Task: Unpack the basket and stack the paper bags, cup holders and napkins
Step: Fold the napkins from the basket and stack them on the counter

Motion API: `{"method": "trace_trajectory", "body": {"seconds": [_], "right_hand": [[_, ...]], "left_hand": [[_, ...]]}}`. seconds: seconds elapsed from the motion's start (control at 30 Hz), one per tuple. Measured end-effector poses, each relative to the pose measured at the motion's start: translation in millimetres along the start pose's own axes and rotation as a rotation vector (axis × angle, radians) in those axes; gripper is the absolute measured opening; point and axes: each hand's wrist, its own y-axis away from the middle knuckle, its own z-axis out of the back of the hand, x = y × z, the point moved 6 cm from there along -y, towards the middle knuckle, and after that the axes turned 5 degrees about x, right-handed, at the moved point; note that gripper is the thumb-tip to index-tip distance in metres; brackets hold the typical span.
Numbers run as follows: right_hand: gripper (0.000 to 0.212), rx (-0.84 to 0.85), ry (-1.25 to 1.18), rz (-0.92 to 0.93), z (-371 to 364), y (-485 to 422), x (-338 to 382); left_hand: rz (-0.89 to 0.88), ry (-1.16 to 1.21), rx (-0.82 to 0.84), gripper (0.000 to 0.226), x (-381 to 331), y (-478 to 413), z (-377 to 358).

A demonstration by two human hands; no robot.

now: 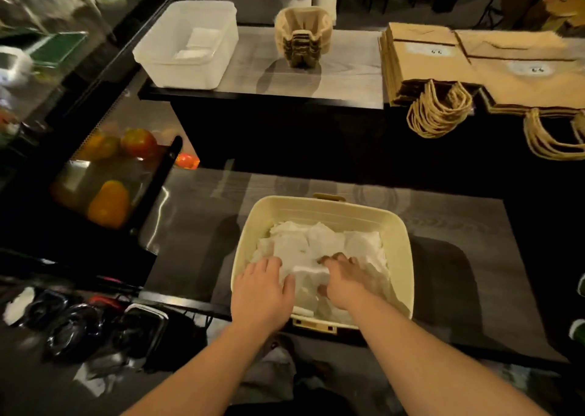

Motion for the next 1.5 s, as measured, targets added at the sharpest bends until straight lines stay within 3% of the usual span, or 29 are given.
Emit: {"method": "trace_trajectory", "body": {"seconds": [0.27, 0.47, 0.6, 0.77, 0.8, 0.87, 0.93, 1.2, 1.5], "right_hand": [[0.03, -0.19, -0.312, 0.112, 25.7, 37.8, -8.1], [0.028, -0.322, -0.485, 0.105, 39.5, 77.3, -27.7], [0.029, -0.335, -0.663, 0.081, 32.4, 81.1, -34.7], [0.032, -0.328, -0.859, 0.15, 39.8, 84.2, -24.0], [0.036, -0.3, -0.912, 0.17, 39.9, 85.1, -19.5], [0.039, -0.264, -1.011, 0.194, 40.2, 86.2, -12.6], [0.034, -0.274, -1.143, 0.187, 43.8, 88.5, -11.7], [0.032, -0.128, -1.717, 0.156, 49.6, 86.5, -22.3], [0.037, -0.034, -2.01, 0.039, 42.8, 81.7, -35.4]], "left_hand": [[0.062, -0.019, -0.058, 0.042, 1.4, -2.8, 3.3], [0.048, 0.004, -0.052, 0.043, 1.1, -12.2, 6.6], [-0.074, 0.139, -0.009, 0.041, -4.0, -18.2, 14.0], [-0.299, 0.386, 0.149, 0.064, -35.1, 1.2, 24.1], [-0.309, 0.436, 0.15, 0.056, -42.4, 3.3, 23.0], [-0.242, 0.609, 0.126, 0.027, -52.4, 2.1, 22.5], [-0.15, 0.789, 0.095, 0.016, -53.1, -1.2, 22.2], [0.296, 1.513, 0.096, 0.035, -38.5, -5.1, 24.4], [0.419, 1.772, 0.211, 0.037, -31.4, 0.3, 17.4]]}}
